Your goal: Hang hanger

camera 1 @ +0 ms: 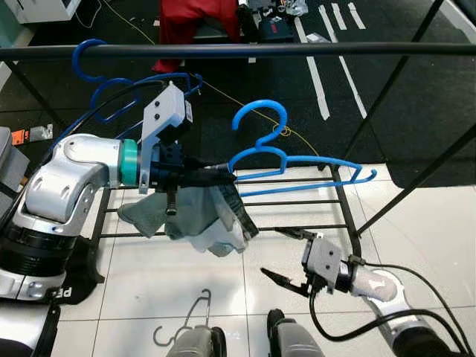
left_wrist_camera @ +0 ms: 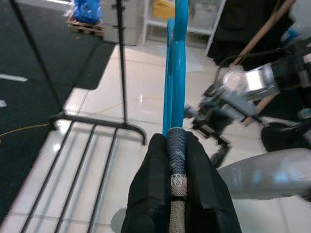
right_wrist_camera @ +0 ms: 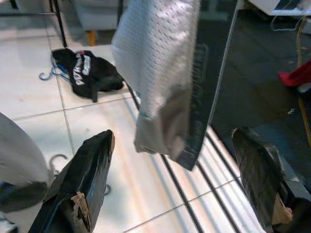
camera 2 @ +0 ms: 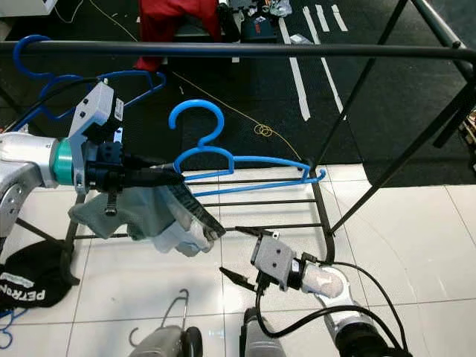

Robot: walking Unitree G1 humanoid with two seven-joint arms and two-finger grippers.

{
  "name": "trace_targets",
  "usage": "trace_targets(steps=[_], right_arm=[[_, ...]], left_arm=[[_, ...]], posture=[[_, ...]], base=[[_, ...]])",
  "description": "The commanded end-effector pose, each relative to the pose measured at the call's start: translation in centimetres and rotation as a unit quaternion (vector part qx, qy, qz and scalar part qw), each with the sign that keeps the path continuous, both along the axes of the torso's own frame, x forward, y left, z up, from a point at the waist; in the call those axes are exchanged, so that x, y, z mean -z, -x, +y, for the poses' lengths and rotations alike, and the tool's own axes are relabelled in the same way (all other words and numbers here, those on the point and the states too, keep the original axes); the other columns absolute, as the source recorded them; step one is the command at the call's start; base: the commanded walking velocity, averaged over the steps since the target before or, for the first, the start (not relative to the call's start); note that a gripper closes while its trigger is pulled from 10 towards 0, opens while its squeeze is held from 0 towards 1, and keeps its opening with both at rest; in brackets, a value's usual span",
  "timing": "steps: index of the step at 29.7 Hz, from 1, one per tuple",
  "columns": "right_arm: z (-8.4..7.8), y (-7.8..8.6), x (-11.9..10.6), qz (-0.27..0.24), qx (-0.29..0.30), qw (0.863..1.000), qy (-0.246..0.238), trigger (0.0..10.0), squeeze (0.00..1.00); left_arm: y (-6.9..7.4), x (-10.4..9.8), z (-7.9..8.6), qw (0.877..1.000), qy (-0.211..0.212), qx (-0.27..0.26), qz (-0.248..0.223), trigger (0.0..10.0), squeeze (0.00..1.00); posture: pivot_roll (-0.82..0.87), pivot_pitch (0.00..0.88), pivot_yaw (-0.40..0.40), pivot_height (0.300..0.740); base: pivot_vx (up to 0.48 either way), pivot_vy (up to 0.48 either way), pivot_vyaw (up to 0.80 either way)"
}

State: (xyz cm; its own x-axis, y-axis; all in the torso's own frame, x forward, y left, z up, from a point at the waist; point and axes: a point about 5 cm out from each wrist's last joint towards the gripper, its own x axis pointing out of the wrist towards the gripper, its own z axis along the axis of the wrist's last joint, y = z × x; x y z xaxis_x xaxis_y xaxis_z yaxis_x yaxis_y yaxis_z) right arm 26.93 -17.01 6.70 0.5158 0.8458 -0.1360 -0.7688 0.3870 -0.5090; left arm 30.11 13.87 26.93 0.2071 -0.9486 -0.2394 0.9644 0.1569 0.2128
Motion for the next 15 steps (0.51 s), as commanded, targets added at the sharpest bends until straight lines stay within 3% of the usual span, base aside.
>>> trace_targets(steps=[1,2,3,4,5,7,8,9,10,11,12,15], right_arm=[[0.0,0.3,0.3,-0.004,-0.002,1.000,0.003,10.0,1.00],[0.0,0.0,-0.1,-0.020,0.004,1.000,-0.003,10.0,0.80],[0.0,0.0,-0.1,-0.020,0.004,1.000,-0.003,10.0,0.80],[0.1,-0.3,-0.4,-0.035,0.008,0.999,-0.005,10.0,0.67],[0.1,-0.6,-0.8,-0.055,0.016,0.998,-0.004,10.0,0.35],[0.0,-0.7,-1.1,-0.069,0.021,0.997,-0.003,10.0,0.35],[-0.1,-0.9,-1.2,-0.081,0.028,0.996,-0.002,10.0,0.16],[-0.2,-0.9,-1.3,-0.089,0.032,0.996,-0.001,10.0,0.28],[-0.2,-0.9,-1.3,-0.089,0.032,0.996,-0.001,10.0,0.28],[-0.2,-0.9,-1.3,-0.092,0.034,0.995,-0.001,10.0,0.51],[-0.3,-0.8,-1.2,-0.089,0.035,0.995,-0.006,10.0,1.00],[-0.1,-0.6,-0.8,-0.067,0.027,0.997,-0.024,10.0,1.00]], left_arm=[[0.5,-0.6,-0.1,1.000,0.005,0.016,-0.002,0.0,0.00],[0.9,-0.8,-0.3,1.000,0.011,0.026,0.004,0.0,0.00],[0.9,-0.8,-0.3,1.000,0.011,0.026,0.004,0.0,0.00],[1.2,-0.8,-0.4,0.999,0.010,0.031,0.005,0.0,0.00],[1.4,-0.7,-0.5,0.999,0.006,0.033,0.005,0.0,0.00],[1.5,-0.6,-0.5,0.999,0.003,0.034,0.005,0.0,0.00],[1.5,-0.3,-0.4,0.999,-0.001,0.032,0.005,0.0,0.00],[1.6,-0.2,-0.4,0.999,-0.004,0.032,0.006,0.0,0.00],[1.6,-0.2,-0.4,0.999,-0.004,0.032,0.006,0.0,0.00],[1.7,-0.1,-0.4,0.999,-0.003,0.033,0.009,0.0,0.00],[1.8,-0.1,-0.5,0.999,-0.002,0.035,0.011,0.0,0.00],[2.0,-0.2,-0.7,0.999,0.003,0.040,0.016,0.0,0.00]], posture=[[-0.02,0.164,0.085,0.740],[-0.01,0.160,0.080,0.740],[-0.01,0.160,0.080,0.740],[-0.01,0.160,0.080,0.740],[-0.01,0.160,0.080,0.740],[-0.01,0.160,0.080,0.740],[-0.01,0.158,0.077,0.740],[-0.01,0.158,0.077,0.740],[-0.01,0.158,0.077,0.740],[-0.01,0.159,0.076,0.740],[-0.01,0.160,0.077,0.740],[-0.01,0.162,0.077,0.740]], base=[[0.000,0.000,0.00],[0.000,0.000,0.00],[0.000,0.000,0.00],[0.000,0.000,0.00],[0.000,0.000,0.00],[0.000,0.000,0.00],[0.000,0.000,0.00],[0.000,0.000,0.00],[0.000,0.000,0.00],[0.000,0.000,0.00],[0.000,0.000,0.00],[0.000,0.000,0.00]])
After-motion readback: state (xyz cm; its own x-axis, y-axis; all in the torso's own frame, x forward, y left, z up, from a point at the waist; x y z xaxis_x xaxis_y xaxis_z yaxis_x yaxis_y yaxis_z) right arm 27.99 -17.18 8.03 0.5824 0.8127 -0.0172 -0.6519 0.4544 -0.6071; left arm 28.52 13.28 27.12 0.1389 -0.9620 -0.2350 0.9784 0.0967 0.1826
